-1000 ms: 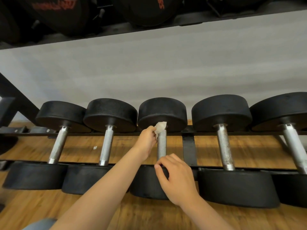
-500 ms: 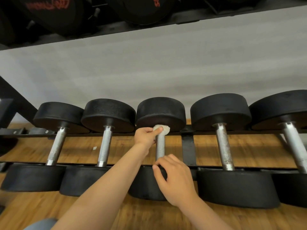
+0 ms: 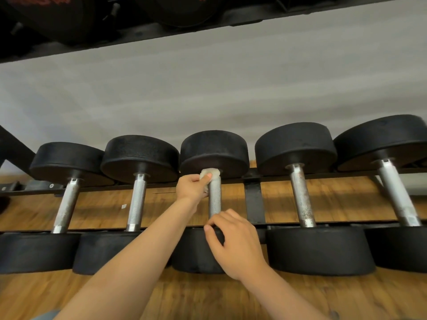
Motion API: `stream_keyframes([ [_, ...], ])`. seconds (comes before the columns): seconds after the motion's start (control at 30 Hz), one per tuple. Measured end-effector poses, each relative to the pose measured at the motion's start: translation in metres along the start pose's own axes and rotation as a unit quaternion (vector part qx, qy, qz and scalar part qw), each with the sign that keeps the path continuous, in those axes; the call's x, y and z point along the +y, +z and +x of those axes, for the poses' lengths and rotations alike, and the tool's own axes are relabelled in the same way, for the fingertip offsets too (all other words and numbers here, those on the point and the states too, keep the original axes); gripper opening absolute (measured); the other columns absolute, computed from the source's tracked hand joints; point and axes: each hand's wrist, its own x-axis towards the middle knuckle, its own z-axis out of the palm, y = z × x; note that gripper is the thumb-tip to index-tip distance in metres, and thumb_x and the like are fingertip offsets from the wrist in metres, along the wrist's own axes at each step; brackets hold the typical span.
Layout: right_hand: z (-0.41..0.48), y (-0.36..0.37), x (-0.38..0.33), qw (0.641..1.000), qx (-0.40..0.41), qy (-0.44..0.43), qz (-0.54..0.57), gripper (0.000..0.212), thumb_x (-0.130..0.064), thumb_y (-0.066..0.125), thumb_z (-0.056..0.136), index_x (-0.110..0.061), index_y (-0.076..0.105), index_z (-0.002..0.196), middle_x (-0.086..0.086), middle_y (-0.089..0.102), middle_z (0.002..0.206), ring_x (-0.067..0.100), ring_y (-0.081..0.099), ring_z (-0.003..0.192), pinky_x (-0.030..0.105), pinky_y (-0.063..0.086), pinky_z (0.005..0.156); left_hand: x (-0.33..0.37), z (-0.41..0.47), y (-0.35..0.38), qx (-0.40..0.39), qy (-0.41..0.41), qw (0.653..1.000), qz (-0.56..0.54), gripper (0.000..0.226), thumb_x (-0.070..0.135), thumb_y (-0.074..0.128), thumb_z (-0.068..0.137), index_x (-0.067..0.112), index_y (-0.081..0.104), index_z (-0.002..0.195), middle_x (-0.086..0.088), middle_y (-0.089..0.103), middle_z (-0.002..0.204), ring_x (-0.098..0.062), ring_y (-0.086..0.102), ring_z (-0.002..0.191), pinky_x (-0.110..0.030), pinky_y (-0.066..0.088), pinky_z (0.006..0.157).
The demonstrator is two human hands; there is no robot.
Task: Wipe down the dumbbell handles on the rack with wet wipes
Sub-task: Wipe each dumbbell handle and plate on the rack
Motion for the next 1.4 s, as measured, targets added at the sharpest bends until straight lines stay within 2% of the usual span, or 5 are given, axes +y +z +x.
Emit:
stream_keyframes([
  [0.23, -0.001, 0.000, -0.001, 1.000, -0.007, 0.003, -0.001, 0.039, -0.051, 0.031, 0.092, -0.029, 0.064, 0.091, -0.016, 0.056, 0.085, 0.003, 0.053, 0.082, 0.022, 0.048, 0.070, 0.006, 0.004, -0.001, -0.067, -0.049, 0.996, 0.012, 0.045, 0.025, 0.076, 0.084, 0.002, 0.063, 0.121, -0.012, 0.068, 0.112, -0.022, 0.066, 0.102, -0.027, 0.056, 0.080],
  [0.63, 0.000, 0.001, -0.002, 1.000, -0.001, 0.000, -0.013, 0.039, -0.050, 0.032, 0.091, -0.027, 0.064, 0.090, -0.019, 0.049, 0.083, 0.002, 0.050, 0.081, 0.023, 0.048, 0.067, -0.009, -0.006, -0.005, -0.029, 0.040, 0.997, 0.056, 0.015, 0.029, 0.074, 0.086, 0.015, 0.069, 0.085, -0.006, 0.071, 0.093, -0.019, 0.069, 0.091, -0.031, 0.059, 0.080],
  [0.83, -0.001, 0.001, -0.005, 1.000, -0.011, 0.017, -0.024, 0.043, -0.051, 0.029, 0.090, -0.027, 0.063, 0.097, -0.012, 0.057, 0.089, 0.005, 0.052, 0.083, 0.027, 0.050, 0.070, 0.002, -0.003, -0.006, -0.054, 0.010, 0.997, 0.055, 0.019, 0.024, 0.078, 0.082, 0.013, 0.069, 0.095, -0.003, 0.067, 0.098, -0.019, 0.066, 0.098, -0.035, 0.057, 0.088],
  [1.17, -0.006, 0.003, -0.012, 0.998, 0.023, 0.036, -0.046, 0.043, -0.048, 0.030, 0.092, -0.023, 0.064, 0.099, -0.006, 0.058, 0.089, 0.009, 0.053, 0.083, 0.029, 0.046, 0.068, 0.003, -0.010, -0.021, -0.115, 0.010, 0.983, 0.142, 0.032, 0.024, 0.083, 0.076, 0.004, 0.069, 0.097, -0.009, 0.069, 0.090, -0.016, 0.068, 0.079, -0.026, 0.058, 0.068],
  [1.4, -0.010, 0.004, -0.011, 0.998, 0.029, 0.039, -0.049, 0.042, -0.045, 0.030, 0.094, -0.022, 0.065, 0.100, -0.005, 0.061, 0.091, 0.008, 0.052, 0.086, 0.029, 0.046, 0.071, -0.008, -0.018, -0.032, -0.126, 0.035, 0.974, 0.186, 0.040, 0.030, 0.084, 0.074, 0.003, 0.072, 0.101, -0.009, 0.072, 0.096, -0.022, 0.068, 0.088, -0.037, 0.056, 0.085],
])
